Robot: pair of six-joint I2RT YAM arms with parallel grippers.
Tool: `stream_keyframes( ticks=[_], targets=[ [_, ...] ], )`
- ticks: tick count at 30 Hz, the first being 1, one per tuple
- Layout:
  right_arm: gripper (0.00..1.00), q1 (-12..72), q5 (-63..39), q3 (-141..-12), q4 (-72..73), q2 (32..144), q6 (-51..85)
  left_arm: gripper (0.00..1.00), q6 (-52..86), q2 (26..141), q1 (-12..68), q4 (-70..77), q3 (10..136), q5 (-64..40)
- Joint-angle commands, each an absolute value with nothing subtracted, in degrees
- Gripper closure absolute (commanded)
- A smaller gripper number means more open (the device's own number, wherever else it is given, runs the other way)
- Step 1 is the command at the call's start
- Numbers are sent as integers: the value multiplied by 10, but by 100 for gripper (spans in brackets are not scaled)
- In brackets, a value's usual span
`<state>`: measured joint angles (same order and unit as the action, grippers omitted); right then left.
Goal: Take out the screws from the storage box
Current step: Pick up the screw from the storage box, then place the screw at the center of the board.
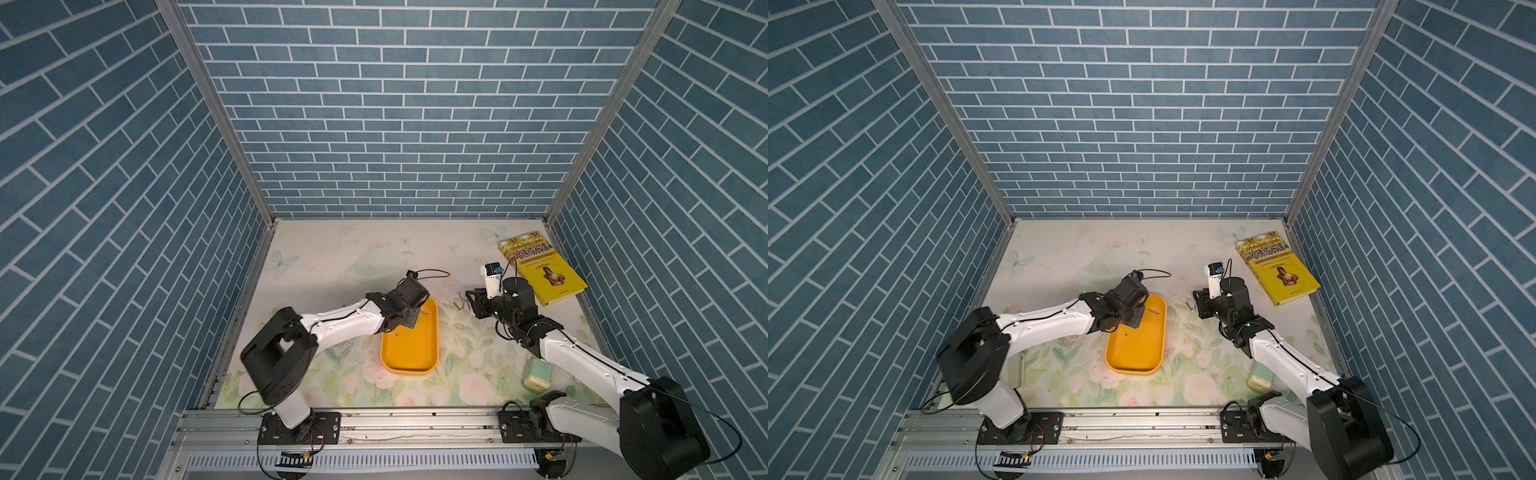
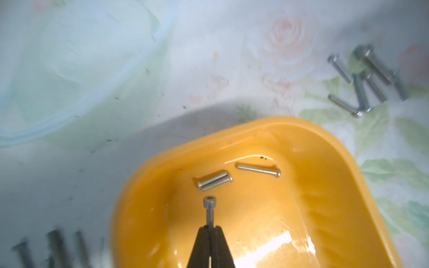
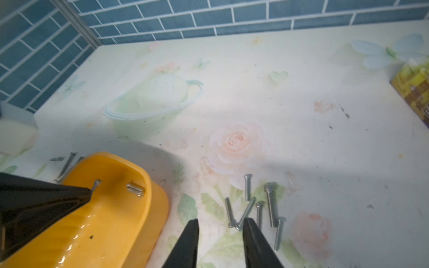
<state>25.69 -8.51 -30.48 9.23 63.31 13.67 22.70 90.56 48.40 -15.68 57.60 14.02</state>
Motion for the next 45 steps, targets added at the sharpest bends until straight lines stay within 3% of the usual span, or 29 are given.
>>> stream_keyframes(
  ticks=[1, 6, 9, 13, 22, 30, 45],
  targets=[
    [64, 285, -97, -318, 82, 593, 98, 100, 237, 829, 460, -88, 528, 180],
    [64, 351, -93, -356, 51, 583, 49, 100, 270, 719, 425, -44, 438, 224],
    [65, 387, -87, -392, 17, 616, 25, 100, 303, 706, 346, -40, 404, 164],
    [67, 429, -48, -456, -41, 695, -1, 100, 337, 733, 262, -32, 378, 85],
    [68, 506, 68, -590, -146, 877, -48, 100, 359, 843, 201, -56, 394, 23],
    [74, 526, 123, -662, -216, 970, -47, 100, 357, 889, 192, -67, 407, 0],
    [75, 528, 148, -711, -272, 1029, -36, 99, 346, 910, 191, -83, 422, -2]
  ],
)
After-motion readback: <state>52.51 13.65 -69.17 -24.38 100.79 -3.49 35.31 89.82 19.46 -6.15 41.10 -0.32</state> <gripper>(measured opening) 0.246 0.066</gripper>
